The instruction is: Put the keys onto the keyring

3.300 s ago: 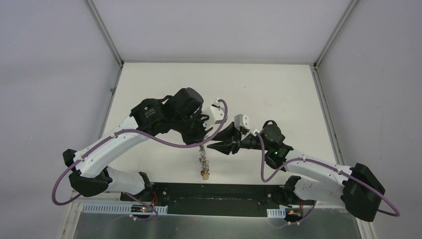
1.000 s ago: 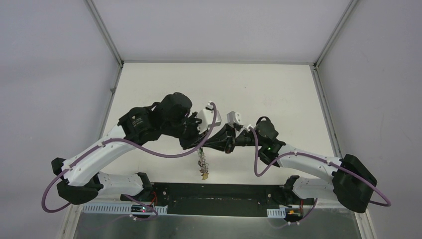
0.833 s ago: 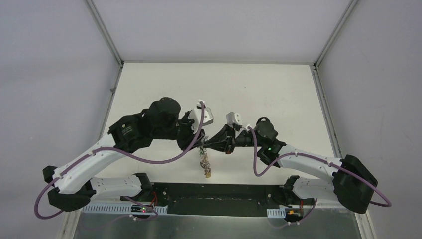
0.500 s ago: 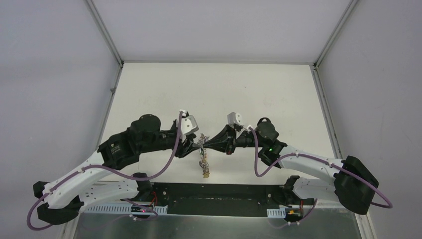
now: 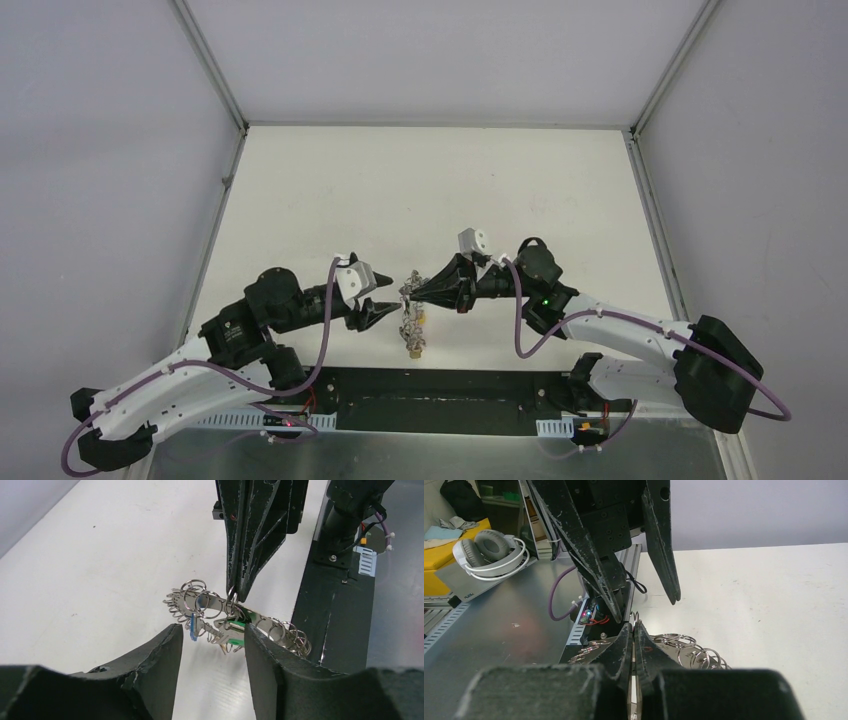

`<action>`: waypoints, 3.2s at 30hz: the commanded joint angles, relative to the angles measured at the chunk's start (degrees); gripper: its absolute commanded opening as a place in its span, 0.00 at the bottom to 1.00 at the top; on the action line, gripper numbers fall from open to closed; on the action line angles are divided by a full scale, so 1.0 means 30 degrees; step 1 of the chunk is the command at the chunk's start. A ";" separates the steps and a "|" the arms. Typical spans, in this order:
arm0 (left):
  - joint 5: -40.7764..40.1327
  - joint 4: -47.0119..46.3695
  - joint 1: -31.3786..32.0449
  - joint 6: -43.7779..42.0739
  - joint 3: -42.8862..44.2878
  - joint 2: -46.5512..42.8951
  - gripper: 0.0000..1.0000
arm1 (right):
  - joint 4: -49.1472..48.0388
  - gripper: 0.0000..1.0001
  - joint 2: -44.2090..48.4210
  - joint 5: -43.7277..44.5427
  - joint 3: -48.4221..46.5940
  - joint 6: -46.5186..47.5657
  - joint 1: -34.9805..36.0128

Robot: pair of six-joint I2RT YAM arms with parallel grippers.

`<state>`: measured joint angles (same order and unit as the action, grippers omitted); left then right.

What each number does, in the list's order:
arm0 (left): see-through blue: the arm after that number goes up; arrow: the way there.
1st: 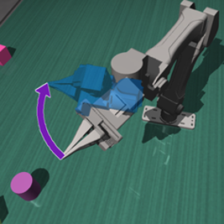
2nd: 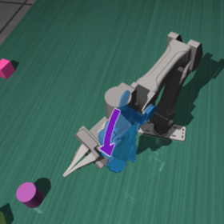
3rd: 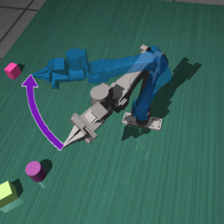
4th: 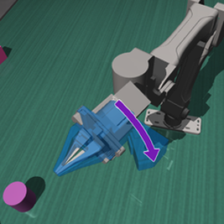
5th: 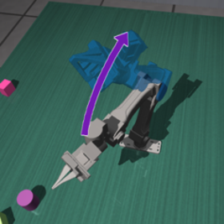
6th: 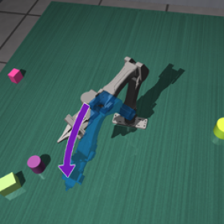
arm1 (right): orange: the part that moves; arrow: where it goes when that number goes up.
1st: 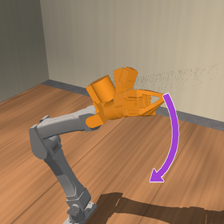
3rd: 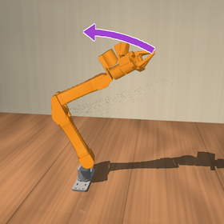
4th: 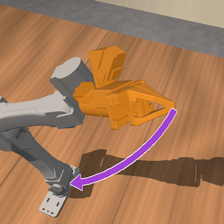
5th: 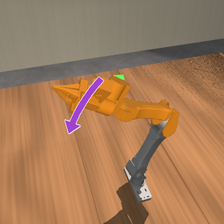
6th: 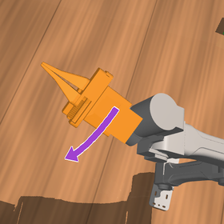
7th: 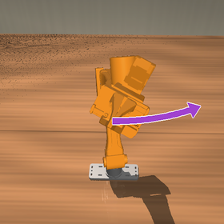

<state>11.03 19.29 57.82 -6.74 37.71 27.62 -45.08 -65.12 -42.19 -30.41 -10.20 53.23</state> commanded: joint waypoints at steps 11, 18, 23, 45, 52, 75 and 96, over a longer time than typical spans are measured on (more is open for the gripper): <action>0.2703 -0.3023 0.0218 -0.1017 -0.0227 0.0829 0.32 | -0.1409 0.00 0.0555 -0.0785 -0.0467 0.0137 0.0039; 0.2771 -0.2766 0.0218 -0.1481 0.0065 0.1376 0.26 | -0.1409 0.00 0.0614 -0.0788 -0.0524 0.0142 0.0054; 0.2883 -0.2357 0.0214 -0.1754 0.0365 0.1531 0.08 | -0.1409 0.00 0.0621 -0.0792 -0.0519 0.0122 0.0041; 0.1987 0.9770 0.0217 -0.2111 1.0200 0.7336 0.00 | 0.1376 0.58 0.1946 0.0778 -0.0841 0.1370 0.0047; 0.2057 1.4479 0.0227 -0.2821 1.4586 0.9923 0.00 | 0.0331 0.54 0.0974 0.1357 -0.1200 0.0299 0.0059; 0.1238 2.5093 0.0218 -0.1819 2.3976 1.7241 0.00 | -0.5613 0.44 -0.2573 0.1543 -0.2353 -0.2499 0.1557; 0.1419 2.3737 0.0217 -0.2005 2.2584 1.6195 0.00 | -0.6390 0.00 -0.3613 0.0888 -0.2300 -0.2446 0.1951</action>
<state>15.05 91.02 58.15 -12.86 105.62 79.31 -61.41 -76.47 -38.63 -35.81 -18.09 58.83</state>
